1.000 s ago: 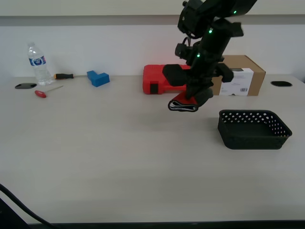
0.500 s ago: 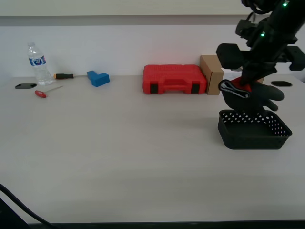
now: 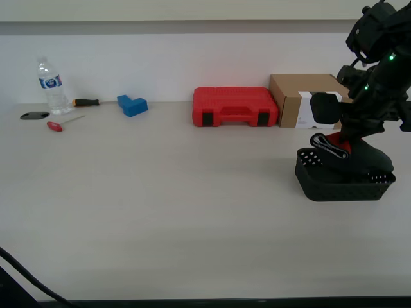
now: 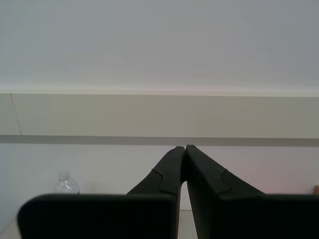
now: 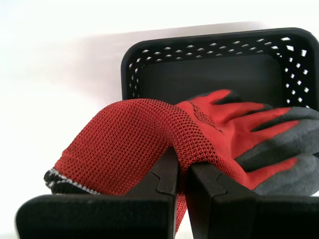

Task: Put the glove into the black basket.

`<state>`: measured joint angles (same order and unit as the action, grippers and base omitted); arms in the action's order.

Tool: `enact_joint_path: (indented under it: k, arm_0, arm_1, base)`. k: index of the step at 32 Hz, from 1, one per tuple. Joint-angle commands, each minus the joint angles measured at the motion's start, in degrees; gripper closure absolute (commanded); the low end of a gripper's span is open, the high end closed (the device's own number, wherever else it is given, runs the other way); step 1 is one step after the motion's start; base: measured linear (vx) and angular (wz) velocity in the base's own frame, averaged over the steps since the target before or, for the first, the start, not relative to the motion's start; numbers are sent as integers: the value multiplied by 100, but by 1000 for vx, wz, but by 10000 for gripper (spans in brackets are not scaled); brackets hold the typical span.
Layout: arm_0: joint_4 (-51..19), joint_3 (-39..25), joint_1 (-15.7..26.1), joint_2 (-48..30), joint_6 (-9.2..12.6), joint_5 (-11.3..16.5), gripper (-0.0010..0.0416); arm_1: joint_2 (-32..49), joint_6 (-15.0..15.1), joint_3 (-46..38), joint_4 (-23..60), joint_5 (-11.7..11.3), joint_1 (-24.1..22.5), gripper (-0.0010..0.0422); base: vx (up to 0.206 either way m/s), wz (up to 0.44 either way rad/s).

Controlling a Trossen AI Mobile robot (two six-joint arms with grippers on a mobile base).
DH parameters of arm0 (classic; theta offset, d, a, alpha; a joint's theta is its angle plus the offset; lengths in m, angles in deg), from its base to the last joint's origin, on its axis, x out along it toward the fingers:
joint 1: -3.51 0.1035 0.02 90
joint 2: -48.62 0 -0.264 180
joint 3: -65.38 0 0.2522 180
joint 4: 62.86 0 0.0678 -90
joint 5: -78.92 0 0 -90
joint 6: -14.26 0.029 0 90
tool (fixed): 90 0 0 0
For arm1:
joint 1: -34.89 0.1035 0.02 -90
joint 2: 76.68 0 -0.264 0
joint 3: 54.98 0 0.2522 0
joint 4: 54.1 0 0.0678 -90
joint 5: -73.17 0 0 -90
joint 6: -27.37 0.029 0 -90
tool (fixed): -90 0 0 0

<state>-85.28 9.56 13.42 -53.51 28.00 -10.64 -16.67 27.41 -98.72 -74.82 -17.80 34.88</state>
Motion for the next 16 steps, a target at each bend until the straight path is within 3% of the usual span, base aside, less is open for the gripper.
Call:
enact_joint_path:
  k: [1,4,14,16]
  arm_0:
    - [262,2,-42,-184,116,13,403]
    - [308,2,-144,-243,125,144,396]
    - [409,2,-313,-278,87,219,202]
    - [420,2,-313,-278,87,219,194]
  arm_1:
    - [2,2,-2,-33,-2,2,412]
    - [2,0,0,-31,0,2,412]
    - [2,2,-2,-33,0,2,412]
    - [2,0,-2,-31,0,2,412]
  base:
    - [0,0]
    - [0,0]
    - [0,0]
    - [0,0]
